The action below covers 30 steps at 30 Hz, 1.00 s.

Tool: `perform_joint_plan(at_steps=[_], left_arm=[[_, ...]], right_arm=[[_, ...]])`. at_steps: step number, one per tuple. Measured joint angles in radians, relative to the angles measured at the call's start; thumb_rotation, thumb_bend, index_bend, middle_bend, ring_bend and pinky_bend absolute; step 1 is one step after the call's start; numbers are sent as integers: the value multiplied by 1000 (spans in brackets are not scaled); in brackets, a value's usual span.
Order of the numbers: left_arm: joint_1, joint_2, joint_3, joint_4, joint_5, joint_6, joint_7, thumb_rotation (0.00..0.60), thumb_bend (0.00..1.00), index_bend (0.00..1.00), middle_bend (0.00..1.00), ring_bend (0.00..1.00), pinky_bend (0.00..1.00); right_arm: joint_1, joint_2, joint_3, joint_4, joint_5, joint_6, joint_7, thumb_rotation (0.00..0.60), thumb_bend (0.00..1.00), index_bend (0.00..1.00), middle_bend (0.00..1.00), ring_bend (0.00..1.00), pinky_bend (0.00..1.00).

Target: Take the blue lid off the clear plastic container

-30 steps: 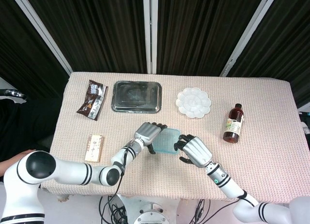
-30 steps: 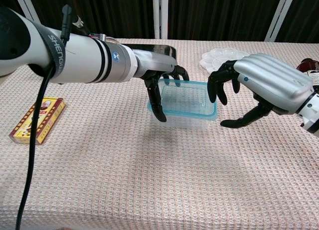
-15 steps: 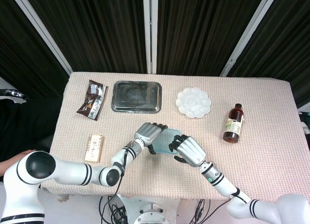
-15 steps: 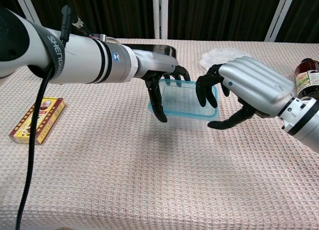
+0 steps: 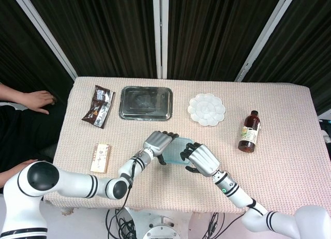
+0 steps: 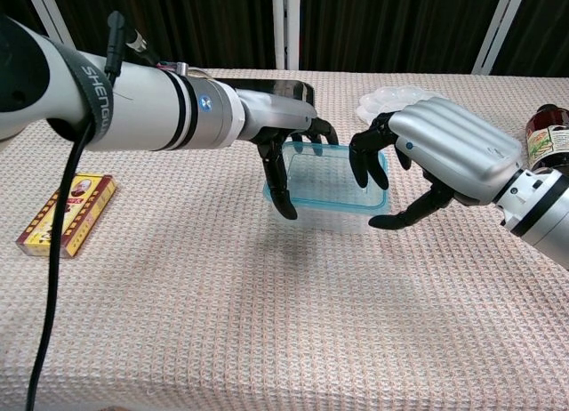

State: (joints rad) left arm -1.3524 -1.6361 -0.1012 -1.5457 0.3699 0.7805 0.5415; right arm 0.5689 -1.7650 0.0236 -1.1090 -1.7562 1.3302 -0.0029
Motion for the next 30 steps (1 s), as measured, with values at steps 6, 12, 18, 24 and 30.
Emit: perform_joint_plan(at_steps=[6,12,18,24,30], left_arm=[[1,-7,1,5,6,8,5,600,0,254,329,194,265],[1,-15,0,10,9,13,11,600,0,254,329,194,265],[4,-11,0,6,14,10,12,600,0,249,329,194,264],[13,14,-12,-13,20,-20,-16,600,0,173,301,193,258],[17,35,-8,-39,53,-24,-24,600,0,127,272,178,254]], right_arm=[[3,13,3,-14,6,5,-4,600,21,586,636,410,607],[5,22,6,-28,13,9,-9,600,23,587,642,417,612],[4,21,7,-23,16,18,-12,600,108,588,646,431,629],[8,5,6,15,8,29,-17,600,287,575,613,437,635],[25,-5,2,36,-6,29,-12,600,327,563,599,445,635]])
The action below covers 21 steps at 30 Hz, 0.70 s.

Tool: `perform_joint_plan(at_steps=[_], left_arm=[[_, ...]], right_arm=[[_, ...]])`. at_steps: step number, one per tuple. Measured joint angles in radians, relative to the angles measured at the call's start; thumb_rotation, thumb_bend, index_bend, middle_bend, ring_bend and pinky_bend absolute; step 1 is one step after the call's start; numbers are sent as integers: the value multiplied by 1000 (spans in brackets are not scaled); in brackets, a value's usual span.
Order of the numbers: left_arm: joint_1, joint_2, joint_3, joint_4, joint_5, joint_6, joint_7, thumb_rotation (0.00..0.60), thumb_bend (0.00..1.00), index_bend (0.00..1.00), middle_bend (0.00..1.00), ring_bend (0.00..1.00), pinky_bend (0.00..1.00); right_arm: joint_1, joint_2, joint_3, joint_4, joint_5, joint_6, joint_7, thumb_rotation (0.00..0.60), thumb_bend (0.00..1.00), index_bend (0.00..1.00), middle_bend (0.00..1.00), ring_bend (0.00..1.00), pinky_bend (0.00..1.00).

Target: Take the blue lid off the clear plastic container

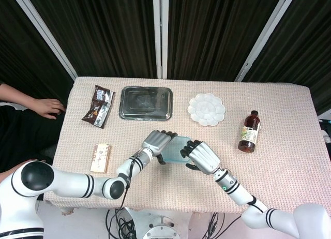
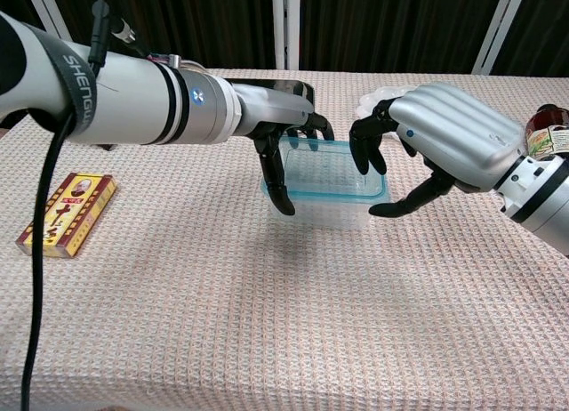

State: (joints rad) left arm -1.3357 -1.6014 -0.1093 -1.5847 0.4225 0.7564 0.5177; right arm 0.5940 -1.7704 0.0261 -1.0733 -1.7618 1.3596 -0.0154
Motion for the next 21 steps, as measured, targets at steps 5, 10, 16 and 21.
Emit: perform_joint_plan(at_steps=[5,10,16,21], left_arm=[[-1,2,7,-7,2,5,-1,600,0,126,271,178,255],[0,3,10,-6,4,3,-7,600,0,116,265,178,254],[7,20,-2,-14,7,-46,-51,600,0,44,181,111,203],[12,34,-5,-8,16,-81,-92,600,0,21,145,74,189]], right_arm=[[6,-4,7,6,-4,21,10,600,344,560,599,456,635],[5,2,11,6,0,33,17,600,354,560,599,457,635],[15,-9,10,46,-15,47,21,600,430,561,596,461,638],[21,-32,4,97,-29,72,50,600,521,574,597,472,642]])
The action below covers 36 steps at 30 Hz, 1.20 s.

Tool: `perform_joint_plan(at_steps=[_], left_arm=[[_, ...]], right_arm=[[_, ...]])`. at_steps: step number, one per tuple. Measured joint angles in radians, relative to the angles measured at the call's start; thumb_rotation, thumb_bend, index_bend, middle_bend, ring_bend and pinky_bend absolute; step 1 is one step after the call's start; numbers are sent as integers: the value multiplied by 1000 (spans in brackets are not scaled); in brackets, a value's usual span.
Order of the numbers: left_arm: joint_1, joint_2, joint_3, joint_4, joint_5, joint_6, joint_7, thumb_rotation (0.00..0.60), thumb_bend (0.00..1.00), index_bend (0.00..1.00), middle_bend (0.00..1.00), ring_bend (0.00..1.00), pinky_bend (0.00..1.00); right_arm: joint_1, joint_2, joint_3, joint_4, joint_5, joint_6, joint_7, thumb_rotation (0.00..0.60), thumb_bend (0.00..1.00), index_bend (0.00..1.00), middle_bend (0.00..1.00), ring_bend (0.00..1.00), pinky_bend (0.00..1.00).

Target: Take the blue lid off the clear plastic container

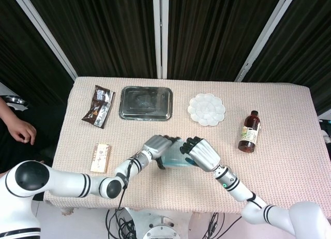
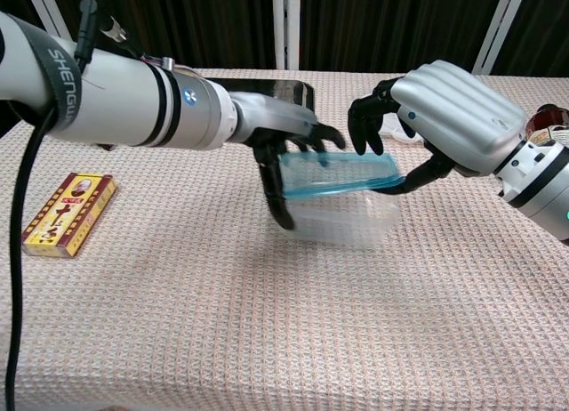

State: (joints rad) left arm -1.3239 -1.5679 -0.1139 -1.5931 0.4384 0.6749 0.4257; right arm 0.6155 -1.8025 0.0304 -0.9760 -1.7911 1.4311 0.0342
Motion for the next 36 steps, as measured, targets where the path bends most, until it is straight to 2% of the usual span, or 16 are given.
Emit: perform_joint_plan(at_steps=[3,7,14,18,25,32,36], left_arm=[[3,6,-1,3,8,-16,-22,600,0,17,136,74,190],[8,10,-2,2,30,-15,-42,600,0,3,109,60,189],[16,22,4,-12,61,9,-57,600,0,0,44,3,118],[20,30,17,-22,69,38,-47,600,0,0,29,0,101],[37,51,27,-39,76,80,-44,600,0,0,29,0,97],[80,89,56,-51,89,173,-21,600,0,0,29,0,80],[139,142,72,-75,105,233,-26,600,0,0,29,0,76]], right_arm=[[4,-14,-3,31,-6,15,18,600,571,585,597,474,646],[9,-31,-7,62,-13,27,33,600,579,604,597,474,649],[14,-51,-14,90,-22,56,47,600,615,777,598,483,661],[10,-56,-12,106,-23,84,53,600,628,827,599,486,664],[4,-42,-8,106,-17,107,60,600,628,845,601,487,665],[-25,37,-2,81,16,116,47,600,628,846,602,490,671],[-43,87,11,70,55,105,41,600,628,846,600,489,671]])
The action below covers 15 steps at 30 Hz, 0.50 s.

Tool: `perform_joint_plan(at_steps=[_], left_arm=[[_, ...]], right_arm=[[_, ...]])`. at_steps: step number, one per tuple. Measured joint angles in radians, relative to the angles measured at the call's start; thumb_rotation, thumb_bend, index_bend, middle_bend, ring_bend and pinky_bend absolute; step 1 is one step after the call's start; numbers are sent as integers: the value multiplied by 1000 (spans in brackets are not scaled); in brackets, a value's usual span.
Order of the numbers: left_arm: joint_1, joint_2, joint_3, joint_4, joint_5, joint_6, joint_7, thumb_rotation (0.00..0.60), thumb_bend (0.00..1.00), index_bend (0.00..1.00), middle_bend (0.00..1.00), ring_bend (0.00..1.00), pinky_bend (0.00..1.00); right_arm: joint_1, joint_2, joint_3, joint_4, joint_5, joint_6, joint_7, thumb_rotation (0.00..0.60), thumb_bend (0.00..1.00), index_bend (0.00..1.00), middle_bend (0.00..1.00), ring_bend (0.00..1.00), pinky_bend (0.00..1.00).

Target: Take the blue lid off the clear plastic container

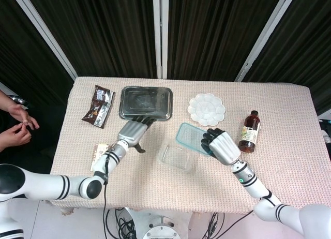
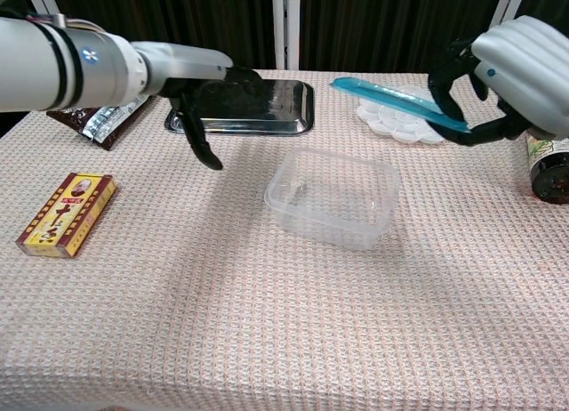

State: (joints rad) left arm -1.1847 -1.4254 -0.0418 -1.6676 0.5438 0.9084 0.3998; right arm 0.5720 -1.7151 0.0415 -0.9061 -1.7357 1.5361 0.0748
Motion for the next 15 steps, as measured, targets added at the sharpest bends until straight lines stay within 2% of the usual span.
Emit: perform_joint_plan(at_steps=[2,4,5,7,8,9,10,11,12,15], left_arm=[[29,23,4,-10,14,23,-11,600,0,0,29,0,76],[64,48,8,-19,39,56,-25,600,0,0,29,0,75],[80,57,10,-22,51,72,-30,600,0,0,29,0,74],[118,73,17,-24,81,117,-39,600,0,0,29,0,72],[135,79,20,-22,96,139,-42,600,0,0,29,0,72],[158,85,25,-18,118,171,-45,600,0,0,29,0,71],[177,89,29,-14,136,197,-48,600,0,0,29,0,71],[197,94,33,-10,156,222,-53,600,0,0,29,0,71],[224,102,38,-3,184,256,-61,600,0,0,29,0,71],[298,130,53,8,250,324,-93,600,0,0,32,0,71]], right_arm=[[-6,19,8,-3,25,-18,-5,600,628,829,599,483,660],[-10,32,15,-9,50,-45,-15,600,604,737,573,466,615],[-12,42,20,-19,69,-68,-26,600,557,640,532,432,573],[-15,61,27,-44,103,-112,-54,600,393,382,401,301,456],[-17,76,31,-70,129,-146,-79,600,281,221,315,210,375],[-18,88,34,-94,150,-173,-100,600,197,112,244,135,303],[-19,101,38,-121,172,-199,-121,600,143,53,197,84,249],[-21,120,42,-162,201,-233,-148,600,75,3,135,25,169],[-22,135,45,-196,221,-257,-166,600,50,0,102,3,118],[-28,192,54,-313,276,-328,-211,600,34,0,60,0,48]])
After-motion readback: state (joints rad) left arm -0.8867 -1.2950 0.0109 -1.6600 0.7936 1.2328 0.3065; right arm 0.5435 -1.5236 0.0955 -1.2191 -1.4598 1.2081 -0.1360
